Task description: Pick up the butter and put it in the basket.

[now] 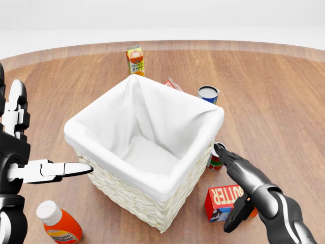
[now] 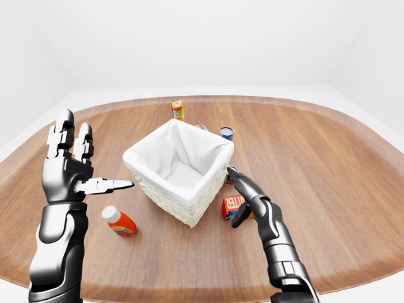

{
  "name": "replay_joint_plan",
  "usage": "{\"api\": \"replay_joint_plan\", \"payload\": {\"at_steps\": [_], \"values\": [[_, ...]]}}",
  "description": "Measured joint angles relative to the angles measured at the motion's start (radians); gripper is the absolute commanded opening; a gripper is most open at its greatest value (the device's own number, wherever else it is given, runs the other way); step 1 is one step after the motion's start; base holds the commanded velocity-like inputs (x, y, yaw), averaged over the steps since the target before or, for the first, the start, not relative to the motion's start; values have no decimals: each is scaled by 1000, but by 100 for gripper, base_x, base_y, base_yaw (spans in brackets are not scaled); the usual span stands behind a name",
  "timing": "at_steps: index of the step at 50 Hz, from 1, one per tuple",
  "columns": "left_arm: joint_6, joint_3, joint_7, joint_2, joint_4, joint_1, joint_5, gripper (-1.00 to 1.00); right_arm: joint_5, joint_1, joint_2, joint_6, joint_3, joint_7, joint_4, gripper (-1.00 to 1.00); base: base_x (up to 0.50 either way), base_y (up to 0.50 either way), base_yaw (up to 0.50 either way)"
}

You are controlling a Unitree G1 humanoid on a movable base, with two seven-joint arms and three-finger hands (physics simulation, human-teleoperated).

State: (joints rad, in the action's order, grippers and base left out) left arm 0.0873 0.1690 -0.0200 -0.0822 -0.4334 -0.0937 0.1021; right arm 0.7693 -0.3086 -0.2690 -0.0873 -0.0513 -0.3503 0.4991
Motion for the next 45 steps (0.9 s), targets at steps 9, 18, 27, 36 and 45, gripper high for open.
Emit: {"api": "replay_joint_plan", "payload": {"at_steps": [9,18,27,36,45], "values": [[0,0,0,0,4,1,-1,100,103,-80,-9,0,41,115,184,100,0,0,0],[0,-1,0,1,10,2,-1,100,190,-149,-6,0,80,217,361,100,0,0,0],[0,-1,1,2,15,6,0,100,239,-191,2,0,110,286,504,100,0,0,0],[0,-2,0,4,17,10,0,100,275,-229,13,0,134,336,606,100,0,0,0],[0,0,-2,3,20,11,2,100,307,-272,24,0,152,367,690,92,0,0,0]]}}
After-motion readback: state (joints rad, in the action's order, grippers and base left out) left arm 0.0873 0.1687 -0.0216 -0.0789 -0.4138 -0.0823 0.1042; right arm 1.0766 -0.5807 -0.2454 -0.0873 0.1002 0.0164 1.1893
